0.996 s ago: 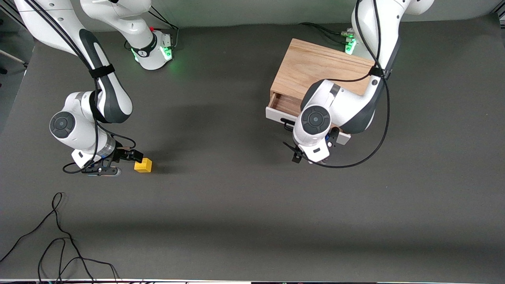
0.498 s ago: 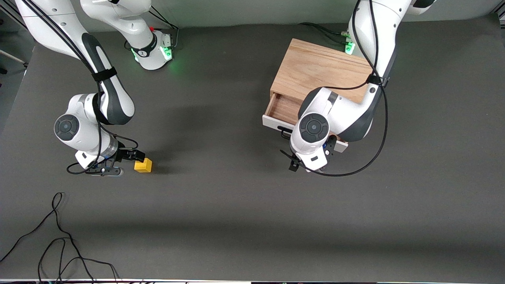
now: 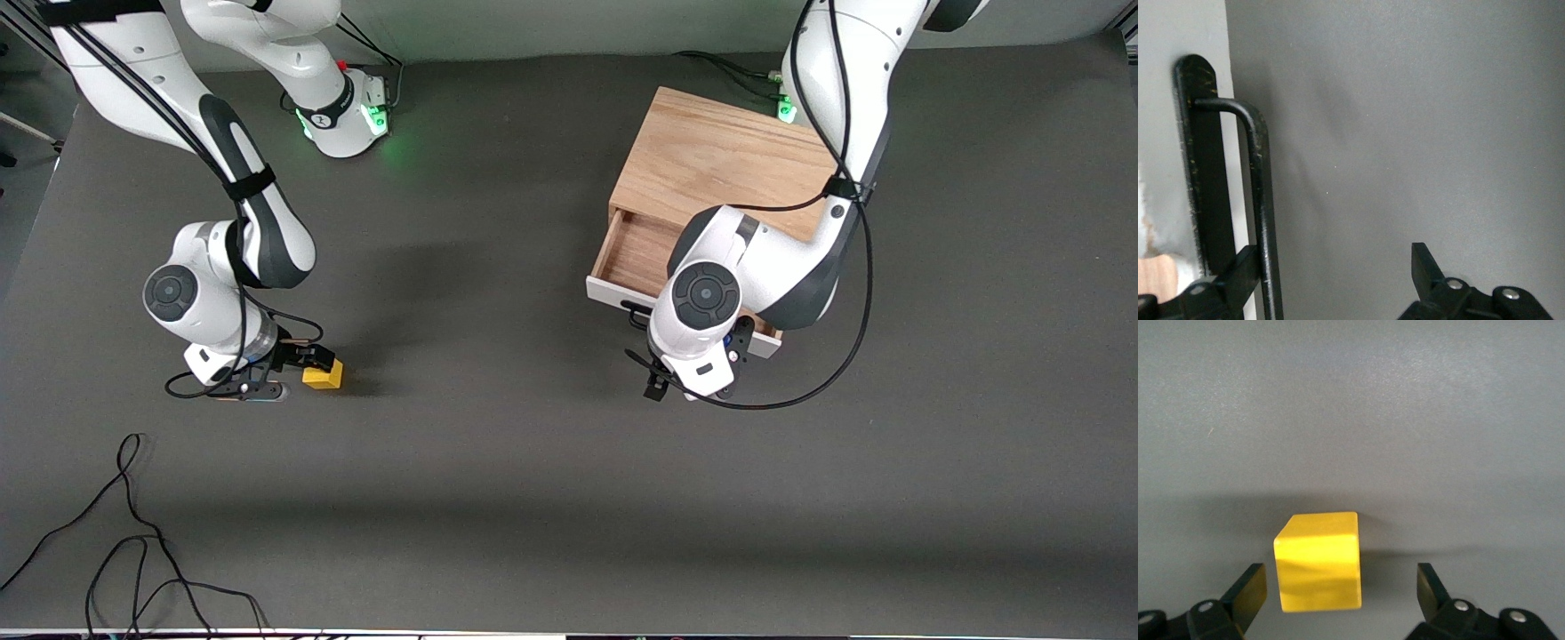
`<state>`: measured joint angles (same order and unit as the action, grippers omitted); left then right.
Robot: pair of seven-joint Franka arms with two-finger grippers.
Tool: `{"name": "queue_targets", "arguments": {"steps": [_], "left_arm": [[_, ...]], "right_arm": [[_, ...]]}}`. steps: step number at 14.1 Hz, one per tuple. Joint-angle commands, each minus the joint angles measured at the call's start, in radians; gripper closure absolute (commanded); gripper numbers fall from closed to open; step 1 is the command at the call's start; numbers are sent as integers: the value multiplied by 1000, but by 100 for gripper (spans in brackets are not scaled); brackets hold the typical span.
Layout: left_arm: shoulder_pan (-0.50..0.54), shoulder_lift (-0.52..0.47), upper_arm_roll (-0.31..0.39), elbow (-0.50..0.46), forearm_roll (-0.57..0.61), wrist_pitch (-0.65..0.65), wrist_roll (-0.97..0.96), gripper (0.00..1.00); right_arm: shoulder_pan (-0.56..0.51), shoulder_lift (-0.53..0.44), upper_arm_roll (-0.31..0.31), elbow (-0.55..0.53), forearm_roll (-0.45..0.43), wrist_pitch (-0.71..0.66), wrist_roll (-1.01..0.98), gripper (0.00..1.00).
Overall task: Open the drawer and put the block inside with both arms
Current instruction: 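Pull the drawer open with the left gripper while the right gripper grasps the cube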
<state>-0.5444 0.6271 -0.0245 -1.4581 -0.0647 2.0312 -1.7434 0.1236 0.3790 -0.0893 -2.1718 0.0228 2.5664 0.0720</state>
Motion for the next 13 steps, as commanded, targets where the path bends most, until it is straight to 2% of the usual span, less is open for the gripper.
{"name": "queue_targets", "arguments": {"steps": [1,4,8,11,13], "left_arm": [[3,43,-2,61,3,6,1,0],[3,57,-2,79,3,11,2,0],[1,65,-2,82,5,78,2,0],[1,63,-2,87,5,83,4,0],[1,63,-2,97,5,84,4,0]], "right_arm": [[7,17,0,-3,3,34,0,0],[28,26,0,-3,60,37,-9,0],[28,34,-1,-3,60,46,-15,16],[28,34,-1,-2,60,46,-27,26],[24,35,-1,-2,60,46,-52,39]]}}
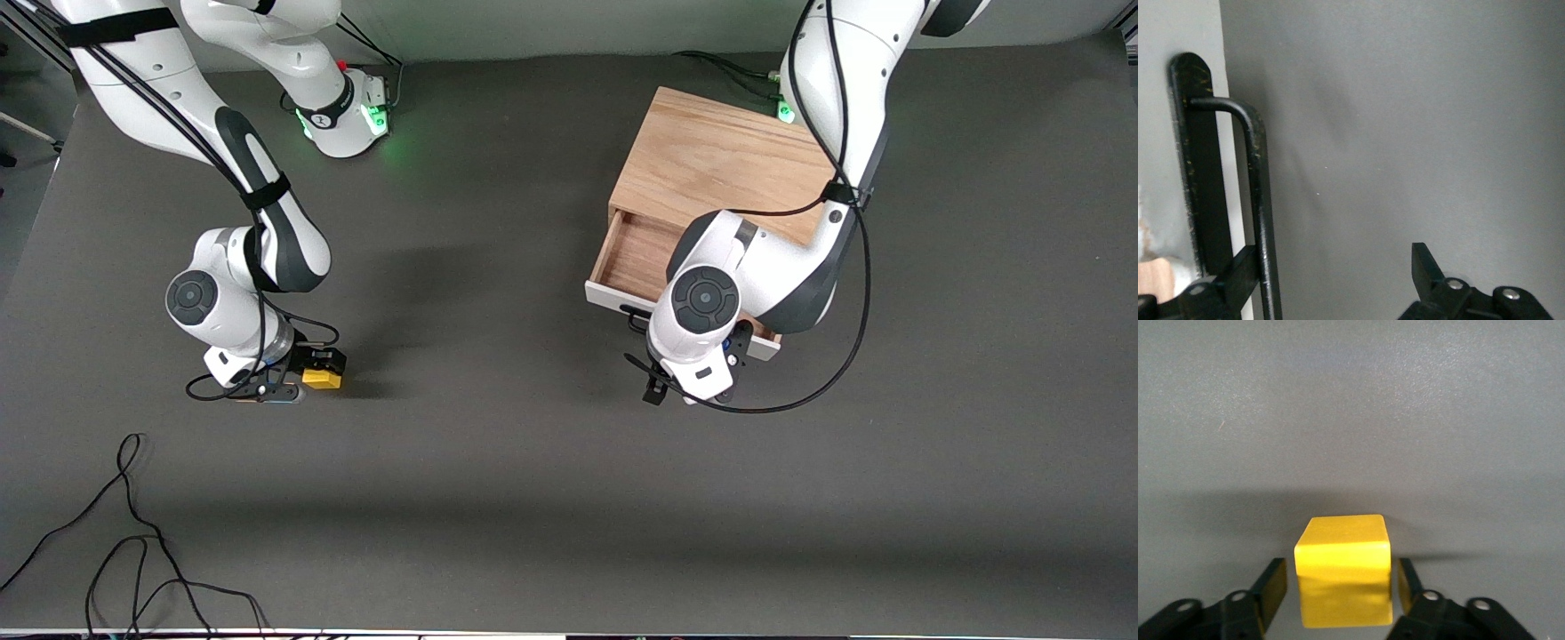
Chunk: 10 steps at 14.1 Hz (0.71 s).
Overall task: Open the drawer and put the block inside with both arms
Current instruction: 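Pull the drawer open with the left gripper while the right gripper grasps the cube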
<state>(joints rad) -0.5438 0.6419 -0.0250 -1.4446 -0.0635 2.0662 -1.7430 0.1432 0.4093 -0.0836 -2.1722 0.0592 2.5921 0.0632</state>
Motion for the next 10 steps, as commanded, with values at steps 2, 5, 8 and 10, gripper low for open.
{"name": "queue_targets", "arguments": {"steps": [2,5,8,10], "left_arm": [[1,48,-1,101,5,48,3,0],[2,36,4,147,17,32,0,0],[25,-22,20,184,76,-27,98,0],[83,-106,14,184,70,-127,248,0]], "right_arm": [[4,5,-7,-1,25,19,-48,55],[7,-3,-7,3,25,5,-48,73],[13,-39,-7,9,24,-36,-51,84],[51,-108,-13,28,11,-91,-48,87]]}}
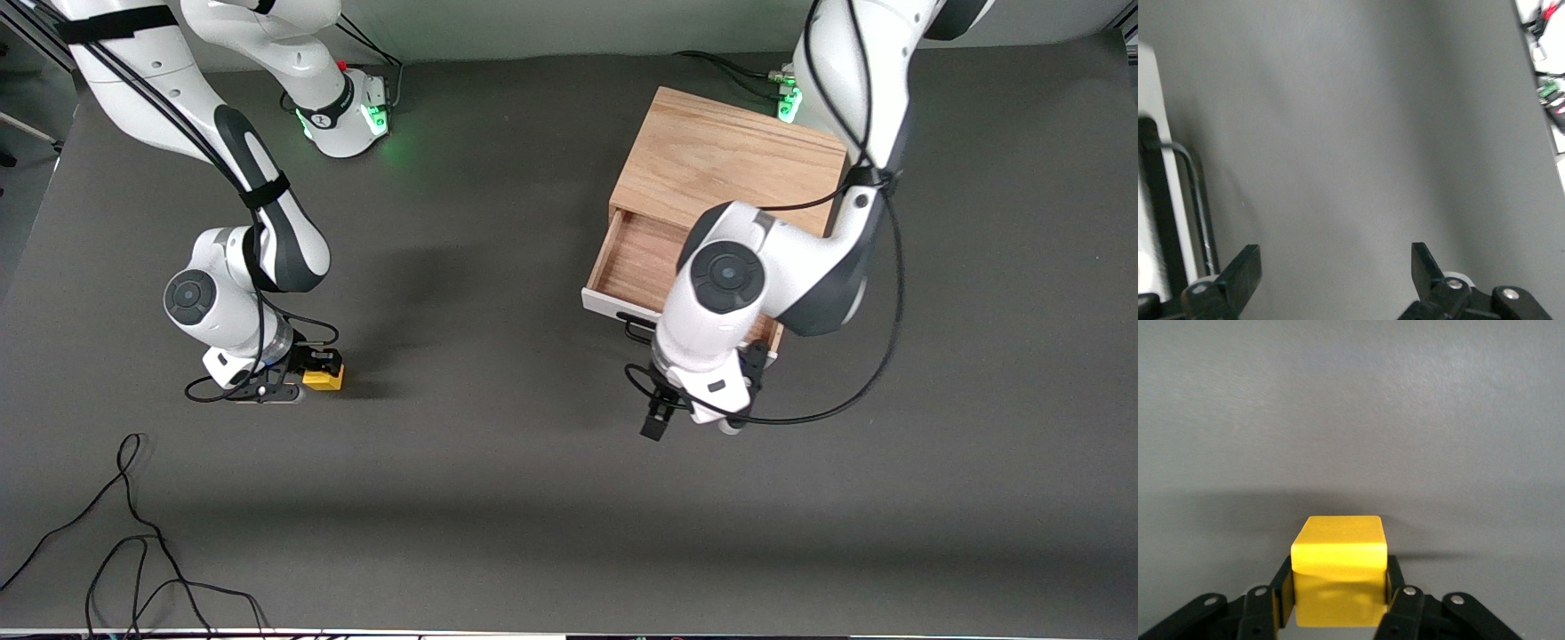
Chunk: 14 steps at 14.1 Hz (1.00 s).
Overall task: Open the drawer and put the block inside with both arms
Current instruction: 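Lift the yellow cube with the right gripper while the left gripper withdraws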
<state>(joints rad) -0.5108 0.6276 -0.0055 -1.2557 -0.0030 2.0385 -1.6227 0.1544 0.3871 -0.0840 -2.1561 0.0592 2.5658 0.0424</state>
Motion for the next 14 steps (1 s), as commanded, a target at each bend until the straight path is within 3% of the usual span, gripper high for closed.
{"name": "queue_targets", "arguments": {"steps": [1,3,7,10,14], "left_arm": [[76,-129,-7,-7,-3,-151,212,0],[144,-198,-8,-7,-50,-246,359,0],[262,-308,-2,-11,-83,-440,772,0],[371,-367,-1,-17,-83,-552,1031,0],[452,-433,2,-69,-65,-609,1276,0]], "right_arm": [[43,-118,-14,36,11,-134,-26,87],[51,-161,-13,155,11,-359,-16,87],[54,-152,-7,511,13,-799,-10,87],[68,-151,-3,694,25,-967,23,87],[219,-131,-3,895,27,-1121,241,87]]}}
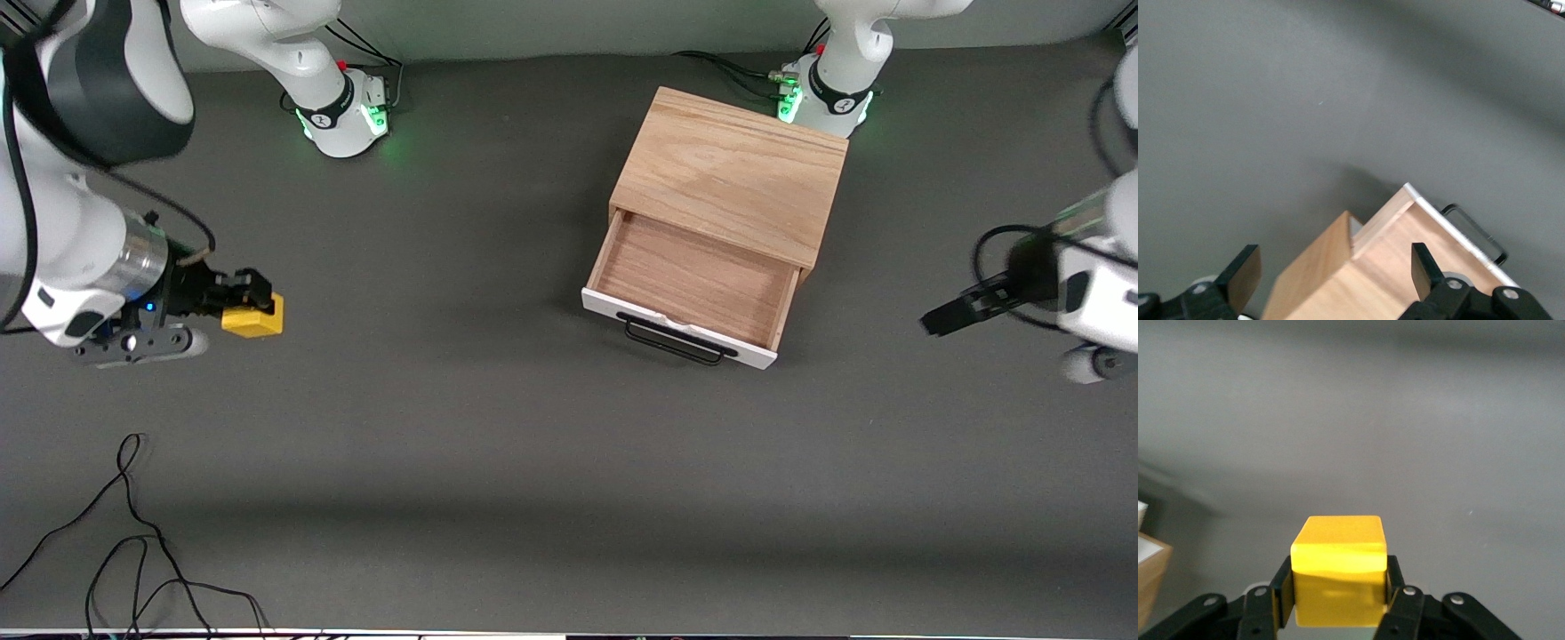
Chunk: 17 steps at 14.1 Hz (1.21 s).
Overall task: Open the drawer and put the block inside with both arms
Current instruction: 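Lift the yellow cube with the right gripper while the left gripper withdraws, then carry the cube over the open drawer and lower it with the right gripper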
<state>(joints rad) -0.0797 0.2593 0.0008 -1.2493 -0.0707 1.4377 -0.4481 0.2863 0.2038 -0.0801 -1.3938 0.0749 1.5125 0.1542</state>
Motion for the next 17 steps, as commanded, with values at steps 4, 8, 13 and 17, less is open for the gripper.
{"name": "queue_targets", "arguments": {"steps": [4,8,13,17], "left_arm": [[57,-133,1,-157,45,-10,335,0],[75,-190,-2,-216,92,-2,534,0],[60,-215,-12,-243,89,13,422,0],[57,-278,-13,-335,89,82,428,0]], "right_arm": [[319,156,-7,298,20,-60,476,87],[471,333,-1,486,20,26,720,87],[531,480,103,484,14,257,918,87],[591,594,103,481,13,360,996,87]]}}
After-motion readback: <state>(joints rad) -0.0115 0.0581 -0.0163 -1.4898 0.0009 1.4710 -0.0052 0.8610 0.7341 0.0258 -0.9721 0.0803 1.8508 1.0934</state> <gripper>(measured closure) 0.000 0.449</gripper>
